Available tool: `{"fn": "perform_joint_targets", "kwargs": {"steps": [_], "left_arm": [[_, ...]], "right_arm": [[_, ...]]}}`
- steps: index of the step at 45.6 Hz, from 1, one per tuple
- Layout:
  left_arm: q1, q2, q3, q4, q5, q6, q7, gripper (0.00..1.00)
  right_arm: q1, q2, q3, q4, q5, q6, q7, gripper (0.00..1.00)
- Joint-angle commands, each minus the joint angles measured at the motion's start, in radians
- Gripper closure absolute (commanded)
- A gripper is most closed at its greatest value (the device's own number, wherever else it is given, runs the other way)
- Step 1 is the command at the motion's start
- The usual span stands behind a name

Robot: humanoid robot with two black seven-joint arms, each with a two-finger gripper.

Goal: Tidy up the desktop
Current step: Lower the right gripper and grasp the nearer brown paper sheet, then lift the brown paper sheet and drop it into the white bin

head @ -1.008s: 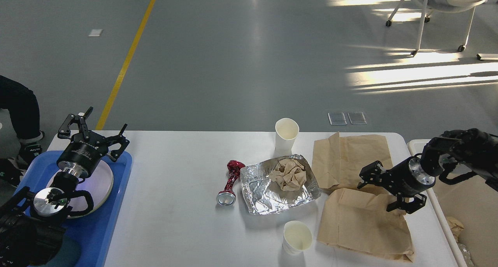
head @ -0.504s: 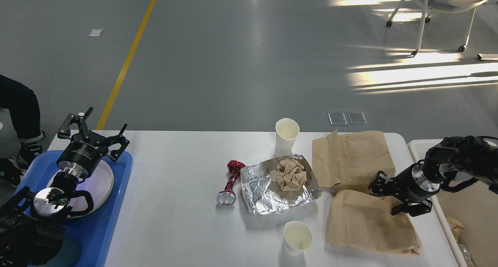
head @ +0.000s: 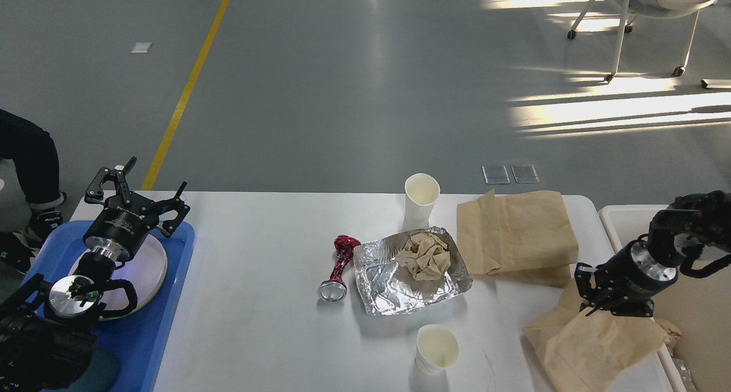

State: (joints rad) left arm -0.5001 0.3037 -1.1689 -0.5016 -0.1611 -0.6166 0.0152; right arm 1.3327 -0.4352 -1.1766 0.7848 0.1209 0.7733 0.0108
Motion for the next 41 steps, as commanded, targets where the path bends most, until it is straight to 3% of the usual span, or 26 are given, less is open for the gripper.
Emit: {"fn": "perform_joint_targets", "kwargs": {"steps": [1, 5, 20, 29, 41], "left_arm": [[0.000, 0.000, 0.000, 0.000, 0.000, 0.000, 0.000, 0.04], [0.000, 0.000, 0.000, 0.000, 0.000, 0.000, 0.000, 0.04], [0.000, 0.000, 0.000, 0.000, 0.000, 0.000, 0.000, 0.04], [0.000, 0.000, 0.000, 0.000, 0.000, 0.000, 0.000, 0.04], [0.000, 0.000, 0.000, 0.000, 0.000, 0.000, 0.000, 0.04]], "right_arm": [[0.092, -0.063, -0.009, 0.034, -0.001, 0.104, 0.000, 1.00], [0.172, -0.108, -0.018, 0.065, -0.003, 0.187, 0.000, 1.00], [0.509, -0.243, -0.109, 0.099, -0.003, 0.187, 0.002, 1.00], [0.707, -0.270, -0.012, 0.082, 0.009, 0.187, 0.002, 1.00], [0.735, -0.307, 0.169, 0.014, 0.010, 0.187, 0.002, 1.00]]}}
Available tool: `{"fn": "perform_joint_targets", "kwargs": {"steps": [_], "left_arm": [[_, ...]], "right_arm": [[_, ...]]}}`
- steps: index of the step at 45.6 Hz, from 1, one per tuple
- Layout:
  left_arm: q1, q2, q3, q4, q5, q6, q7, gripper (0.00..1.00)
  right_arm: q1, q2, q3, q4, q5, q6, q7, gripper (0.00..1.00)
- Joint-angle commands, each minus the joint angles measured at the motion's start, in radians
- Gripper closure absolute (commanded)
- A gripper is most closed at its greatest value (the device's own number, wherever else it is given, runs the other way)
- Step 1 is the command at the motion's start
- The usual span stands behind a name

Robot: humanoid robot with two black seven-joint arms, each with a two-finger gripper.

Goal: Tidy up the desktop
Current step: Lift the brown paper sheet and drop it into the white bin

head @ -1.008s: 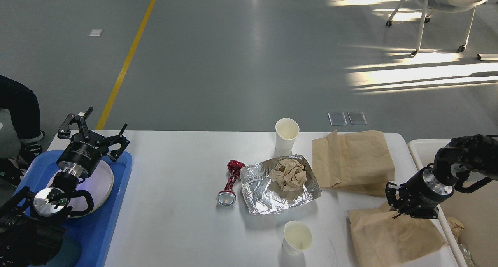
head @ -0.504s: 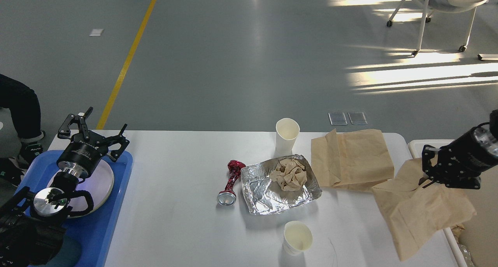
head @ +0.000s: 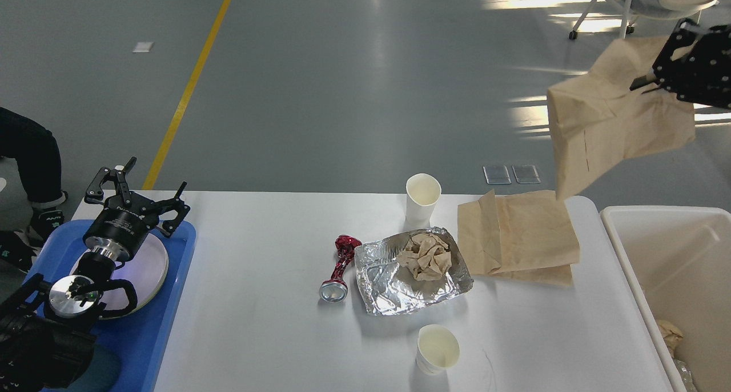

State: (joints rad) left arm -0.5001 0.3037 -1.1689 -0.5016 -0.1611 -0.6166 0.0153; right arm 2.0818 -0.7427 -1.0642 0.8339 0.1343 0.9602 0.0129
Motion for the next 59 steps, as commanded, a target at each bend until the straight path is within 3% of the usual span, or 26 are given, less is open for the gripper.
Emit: {"fn": "perform_joint_targets", "kwargs": {"steps": [1, 6, 8, 31, 37, 38, 39, 42, 43, 59], "left_arm": [[0.000, 0.000, 0.000, 0.000, 0.000, 0.000, 0.000, 0.04], [0.000, 0.000, 0.000, 0.000, 0.000, 0.000, 0.000, 0.04], [0.000, 0.000, 0.000, 0.000, 0.000, 0.000, 0.000, 0.04], [0.000, 0.000, 0.000, 0.002, 0.000, 0.000, 0.000, 0.04], [0.000, 0.000, 0.000, 0.000, 0.000, 0.000, 0.000, 0.04], [0.000, 0.000, 0.000, 0.000, 0.000, 0.000, 0.000, 0.04], [0.000, 0.000, 0.000, 0.000, 0.000, 0.000, 0.000, 0.04], [0.000, 0.000, 0.000, 0.000, 0.000, 0.000, 0.000, 0.04], [0.000, 0.000, 0.000, 0.000, 0.000, 0.000, 0.000, 0.04], [0.000, 0.000, 0.000, 0.000, 0.000, 0.000, 0.000, 0.04]], "right_arm": [[-0.020, 0.002, 0.056, -0.045, -0.002, 0.000, -0.001, 1.00], [-0.147, -0.001, 0.078, -0.101, 0.007, -0.006, -0.001, 1.00], [-0.204, -0.001, 0.093, -0.116, 0.016, -0.056, -0.001, 1.00], [-0.735, -0.035, 0.119, -0.136, 0.039, -0.859, -0.001, 1.00], [-0.894, -0.021, 0.119, -0.182, 0.039, -0.971, 0.001, 1.00], [-0.914, -0.017, 0.119, -0.197, 0.038, -0.972, 0.001, 0.96], [-0.925, -0.011, 0.119, -0.211, 0.036, -0.972, 0.001, 0.80], [-0.951, 0.012, 0.110, -0.248, 0.034, -0.972, 0.001, 0.17], [-0.959, 0.020, 0.110, -0.262, 0.034, -0.972, 0.001, 0.00], [-1.020, 0.086, 0.119, -0.266, 0.038, -0.971, 0.001, 0.00]]}}
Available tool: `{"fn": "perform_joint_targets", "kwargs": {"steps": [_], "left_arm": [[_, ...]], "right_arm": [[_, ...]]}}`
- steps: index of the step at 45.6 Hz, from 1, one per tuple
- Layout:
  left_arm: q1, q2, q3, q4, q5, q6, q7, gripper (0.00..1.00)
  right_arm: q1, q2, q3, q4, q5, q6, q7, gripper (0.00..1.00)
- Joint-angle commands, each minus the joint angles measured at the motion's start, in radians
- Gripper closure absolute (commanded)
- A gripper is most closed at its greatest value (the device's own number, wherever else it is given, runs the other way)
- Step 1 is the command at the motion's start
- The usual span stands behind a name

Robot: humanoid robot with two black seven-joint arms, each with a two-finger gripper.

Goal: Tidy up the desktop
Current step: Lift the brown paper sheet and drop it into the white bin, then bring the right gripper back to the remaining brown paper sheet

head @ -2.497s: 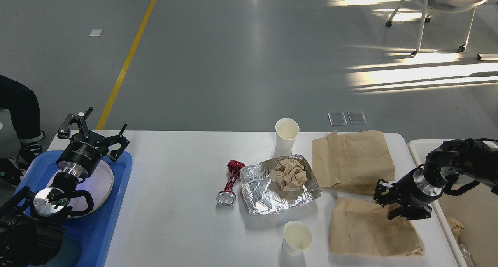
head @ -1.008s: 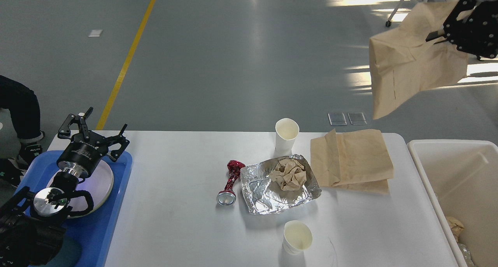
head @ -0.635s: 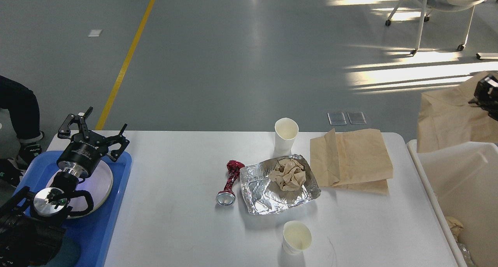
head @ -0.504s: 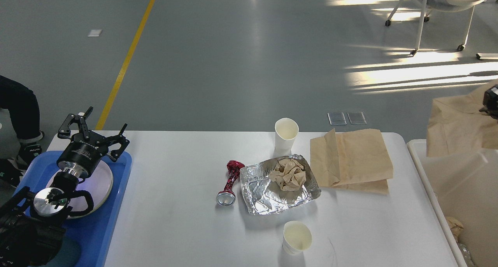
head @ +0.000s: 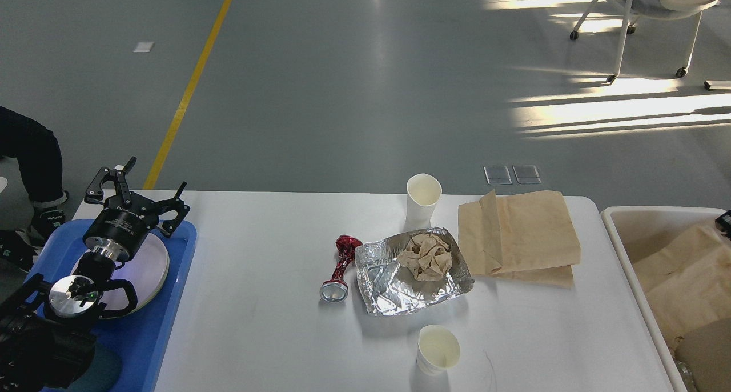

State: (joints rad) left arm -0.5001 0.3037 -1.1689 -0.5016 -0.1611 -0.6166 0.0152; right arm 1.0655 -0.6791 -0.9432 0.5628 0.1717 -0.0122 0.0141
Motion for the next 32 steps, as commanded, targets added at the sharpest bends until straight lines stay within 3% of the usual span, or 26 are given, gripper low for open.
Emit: {"fn": "perform_joint_targets", "kwargs": {"steps": [1, 10, 22, 32], "left_arm": [[0.000, 0.000, 0.000, 0.000, 0.000, 0.000, 0.000, 0.04], [0.000, 0.000, 0.000, 0.000, 0.000, 0.000, 0.000, 0.04], [0.000, 0.000, 0.000, 0.000, 0.000, 0.000, 0.000, 0.04], [0.000, 0.000, 0.000, 0.000, 0.000, 0.000, 0.000, 0.04]], "right_arm": [[0.004, 0.044, -0.012, 0.005, 0.000, 0.003, 0.000, 0.00], [0.128, 0.136, -0.048, 0.005, -0.015, 0.006, 0.000, 0.00], [0.419, 0.403, -0.327, 0.063, -0.004, 0.029, -0.002, 0.00], [0.668, 0.585, -0.408, 0.270, -0.009, 0.254, 0.000, 0.00]]}}
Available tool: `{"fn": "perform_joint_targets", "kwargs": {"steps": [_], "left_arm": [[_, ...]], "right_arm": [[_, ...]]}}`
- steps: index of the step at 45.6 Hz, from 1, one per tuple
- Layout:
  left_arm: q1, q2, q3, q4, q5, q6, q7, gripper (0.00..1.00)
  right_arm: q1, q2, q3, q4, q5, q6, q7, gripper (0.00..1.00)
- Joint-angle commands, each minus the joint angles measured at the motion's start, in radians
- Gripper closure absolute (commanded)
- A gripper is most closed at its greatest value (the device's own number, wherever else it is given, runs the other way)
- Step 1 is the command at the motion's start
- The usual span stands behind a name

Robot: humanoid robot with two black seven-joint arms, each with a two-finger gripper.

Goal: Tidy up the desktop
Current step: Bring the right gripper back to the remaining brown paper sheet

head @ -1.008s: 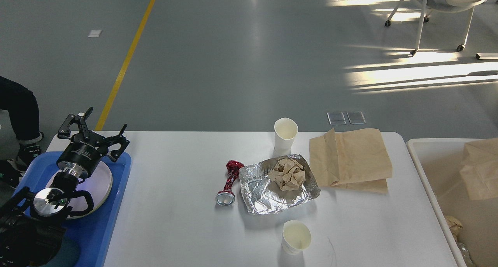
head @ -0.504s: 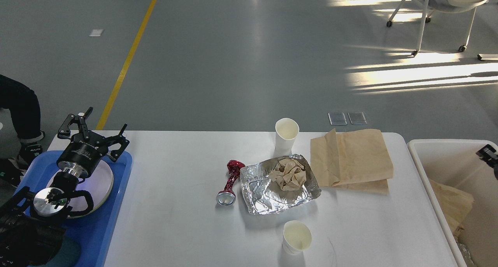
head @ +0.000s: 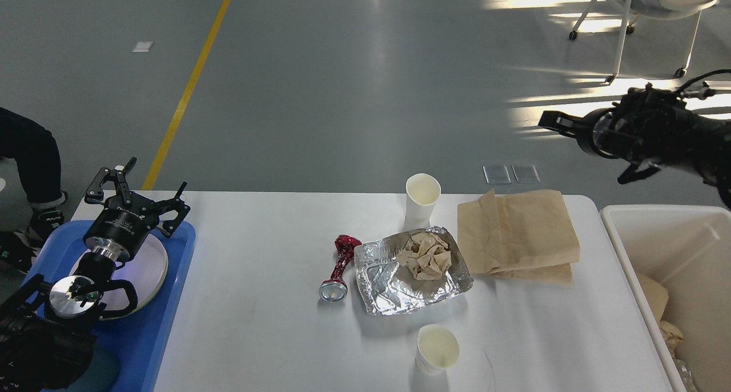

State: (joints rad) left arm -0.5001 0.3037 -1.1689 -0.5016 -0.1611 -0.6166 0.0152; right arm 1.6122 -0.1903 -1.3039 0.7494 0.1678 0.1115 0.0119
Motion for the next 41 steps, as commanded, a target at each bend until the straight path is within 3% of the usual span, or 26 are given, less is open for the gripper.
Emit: {"fn": "perform_joint_targets", "kwargs": {"steps": [1, 11, 16, 24, 29, 34, 41], "left_arm": [[0.000, 0.000, 0.000, 0.000, 0.000, 0.000, 0.000, 0.04], [0.000, 0.000, 0.000, 0.000, 0.000, 0.000, 0.000, 0.04], [0.000, 0.000, 0.000, 0.000, 0.000, 0.000, 0.000, 0.04], [0.000, 0.000, 0.000, 0.000, 0.000, 0.000, 0.000, 0.04], [0.000, 0.000, 0.000, 0.000, 0.000, 0.000, 0.000, 0.04], [0.000, 0.000, 0.000, 0.000, 0.000, 0.000, 0.000, 0.04], [0.000, 0.000, 0.000, 0.000, 0.000, 0.000, -0.001, 0.04]], "right_arm": [[0.138, 0.113, -0.048, 0.087, -0.005, 0.158, 0.002, 0.00], [0.288, 0.187, -0.009, 0.116, 0.001, 0.522, 0.002, 0.00], [0.388, 0.189, 0.020, 0.194, 0.004, 0.628, 0.002, 0.00], [0.560, 0.180, 0.037, 0.318, 0.006, 0.680, 0.002, 0.00], [0.565, 0.178, 0.032, 0.318, 0.003, 0.691, 0.002, 0.00], [0.476, 0.181, 0.037, 0.291, -0.004, 0.662, 0.002, 0.00], [0.266, 0.186, 0.035, 0.144, 0.006, 0.590, 0.000, 0.00]]}}
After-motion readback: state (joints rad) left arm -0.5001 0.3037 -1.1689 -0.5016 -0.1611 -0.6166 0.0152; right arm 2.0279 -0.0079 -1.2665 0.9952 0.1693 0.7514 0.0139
